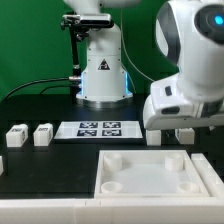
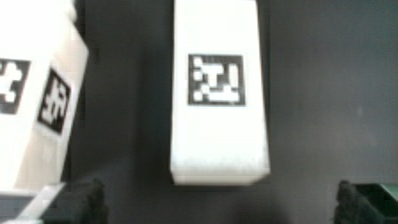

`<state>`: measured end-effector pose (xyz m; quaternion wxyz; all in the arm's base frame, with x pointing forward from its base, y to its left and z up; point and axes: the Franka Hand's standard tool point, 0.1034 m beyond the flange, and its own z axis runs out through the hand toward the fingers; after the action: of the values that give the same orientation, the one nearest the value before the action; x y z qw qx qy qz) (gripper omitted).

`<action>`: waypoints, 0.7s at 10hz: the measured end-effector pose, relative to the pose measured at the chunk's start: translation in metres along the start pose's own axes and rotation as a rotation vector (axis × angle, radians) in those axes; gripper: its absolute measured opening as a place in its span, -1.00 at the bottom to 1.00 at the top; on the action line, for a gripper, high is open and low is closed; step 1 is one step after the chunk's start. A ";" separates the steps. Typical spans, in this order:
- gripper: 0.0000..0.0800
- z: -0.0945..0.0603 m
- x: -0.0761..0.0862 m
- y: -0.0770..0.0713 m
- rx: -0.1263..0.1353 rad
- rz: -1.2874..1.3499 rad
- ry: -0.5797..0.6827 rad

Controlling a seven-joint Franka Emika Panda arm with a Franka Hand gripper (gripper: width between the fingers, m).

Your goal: Assemble one leg

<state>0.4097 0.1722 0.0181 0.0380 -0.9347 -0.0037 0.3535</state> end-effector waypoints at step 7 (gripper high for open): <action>0.62 0.033 -0.014 0.003 -0.023 0.018 -0.207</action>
Offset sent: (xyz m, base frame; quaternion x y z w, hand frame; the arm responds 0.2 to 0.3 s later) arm -0.0188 0.0072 -0.0120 0.0054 -0.0085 0.0374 0.9992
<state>0.3771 0.1713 0.0022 0.0236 -0.8936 -0.0030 0.4483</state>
